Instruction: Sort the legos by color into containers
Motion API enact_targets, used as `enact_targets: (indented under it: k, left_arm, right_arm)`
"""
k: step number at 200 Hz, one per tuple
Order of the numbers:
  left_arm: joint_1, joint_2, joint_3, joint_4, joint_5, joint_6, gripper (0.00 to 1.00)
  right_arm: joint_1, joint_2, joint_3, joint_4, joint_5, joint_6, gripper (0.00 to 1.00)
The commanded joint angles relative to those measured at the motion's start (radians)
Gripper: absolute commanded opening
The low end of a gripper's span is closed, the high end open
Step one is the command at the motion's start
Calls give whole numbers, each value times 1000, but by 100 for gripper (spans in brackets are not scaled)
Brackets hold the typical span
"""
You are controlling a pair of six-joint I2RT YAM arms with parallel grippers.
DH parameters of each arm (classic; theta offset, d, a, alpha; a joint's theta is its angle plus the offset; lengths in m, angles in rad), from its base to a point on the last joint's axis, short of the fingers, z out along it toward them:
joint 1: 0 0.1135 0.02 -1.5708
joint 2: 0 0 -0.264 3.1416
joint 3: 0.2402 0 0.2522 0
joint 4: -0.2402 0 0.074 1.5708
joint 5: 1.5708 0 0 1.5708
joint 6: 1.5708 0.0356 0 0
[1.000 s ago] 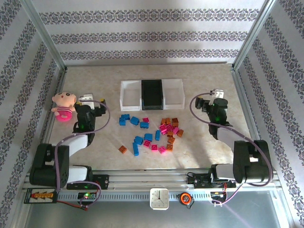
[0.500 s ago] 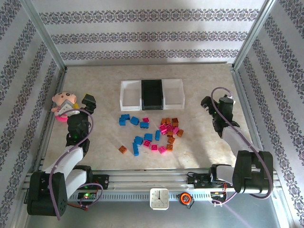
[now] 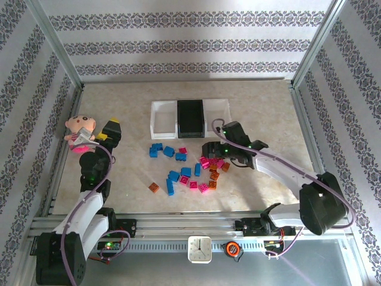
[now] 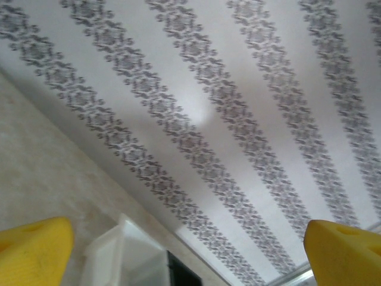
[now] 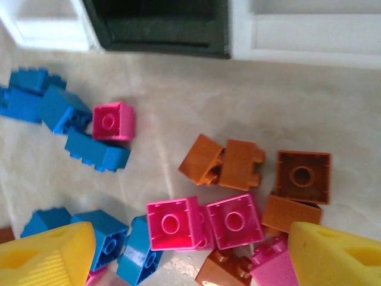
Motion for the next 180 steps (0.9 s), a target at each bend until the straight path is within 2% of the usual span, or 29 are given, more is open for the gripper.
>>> enact_targets:
  k: [1,59,106,139,180]
  left_arm:
    - [15,-53,45,-64,93,7,99]
    - [15,-62,38,-107,129,-50,99]
    - [15,-86,96,-322,166,28,99]
    - [15,-96,108,-393,172,61,99]
    - [15,-94,134,-461,181,96,99]
  right_arm:
    - [63,63,67,-121,78,-67,83]
    - [147,224,181,-172,152,-81,73]
    - [162,292,215,-199,208,-78,68]
    - [174,336,234,-206,217,-84,63]
    - [182,372,244,-199,215,-81,51]
